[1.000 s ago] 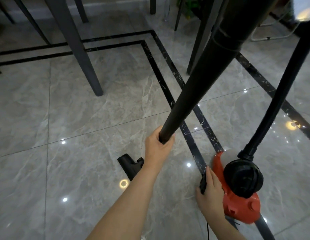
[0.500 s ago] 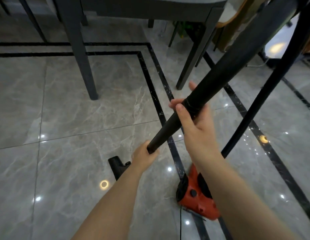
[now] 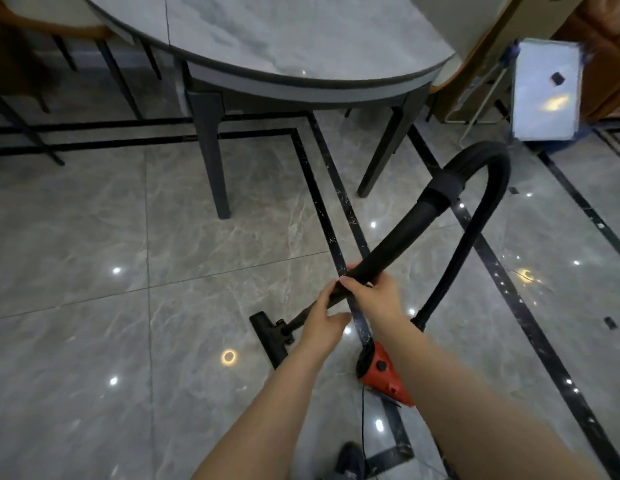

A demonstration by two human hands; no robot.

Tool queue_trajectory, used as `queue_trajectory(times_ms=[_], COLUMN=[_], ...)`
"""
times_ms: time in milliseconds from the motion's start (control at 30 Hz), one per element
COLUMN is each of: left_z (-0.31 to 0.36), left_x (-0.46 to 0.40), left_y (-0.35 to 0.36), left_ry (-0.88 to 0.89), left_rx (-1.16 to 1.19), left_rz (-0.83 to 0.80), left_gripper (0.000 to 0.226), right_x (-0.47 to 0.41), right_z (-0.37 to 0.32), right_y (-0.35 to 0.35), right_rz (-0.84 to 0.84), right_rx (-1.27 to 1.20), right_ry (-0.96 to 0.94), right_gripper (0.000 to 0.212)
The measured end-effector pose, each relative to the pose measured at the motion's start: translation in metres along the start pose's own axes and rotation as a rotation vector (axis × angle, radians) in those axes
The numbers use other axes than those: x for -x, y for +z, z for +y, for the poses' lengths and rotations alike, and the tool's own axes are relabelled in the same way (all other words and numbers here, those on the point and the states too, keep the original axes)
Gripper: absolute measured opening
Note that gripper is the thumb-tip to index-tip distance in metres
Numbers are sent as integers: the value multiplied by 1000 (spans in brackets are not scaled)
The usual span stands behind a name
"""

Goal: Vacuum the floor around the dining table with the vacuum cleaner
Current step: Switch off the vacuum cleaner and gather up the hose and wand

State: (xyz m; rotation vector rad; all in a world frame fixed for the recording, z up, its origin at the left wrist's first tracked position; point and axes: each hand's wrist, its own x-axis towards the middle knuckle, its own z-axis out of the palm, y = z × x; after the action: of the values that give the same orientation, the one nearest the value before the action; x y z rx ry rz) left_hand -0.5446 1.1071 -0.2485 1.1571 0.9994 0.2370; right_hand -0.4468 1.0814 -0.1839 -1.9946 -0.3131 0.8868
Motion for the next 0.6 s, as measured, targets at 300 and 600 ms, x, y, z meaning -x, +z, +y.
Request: queue_trajectory(times_ms=[300,600], left_z=[68,89], left_x=[50,69], left_y=[-22,-1], left_ry=[-43,-81], left_rx=[-69,-218], left_rz=[-79,-147], left_gripper=[63,61], right_x=[32,62], right_z=[-94,-73], right_y=[-26,-46], right_rz=[56,220], right_rx=[-361,-279], right_ry=[191,203], right_gripper=[24,27])
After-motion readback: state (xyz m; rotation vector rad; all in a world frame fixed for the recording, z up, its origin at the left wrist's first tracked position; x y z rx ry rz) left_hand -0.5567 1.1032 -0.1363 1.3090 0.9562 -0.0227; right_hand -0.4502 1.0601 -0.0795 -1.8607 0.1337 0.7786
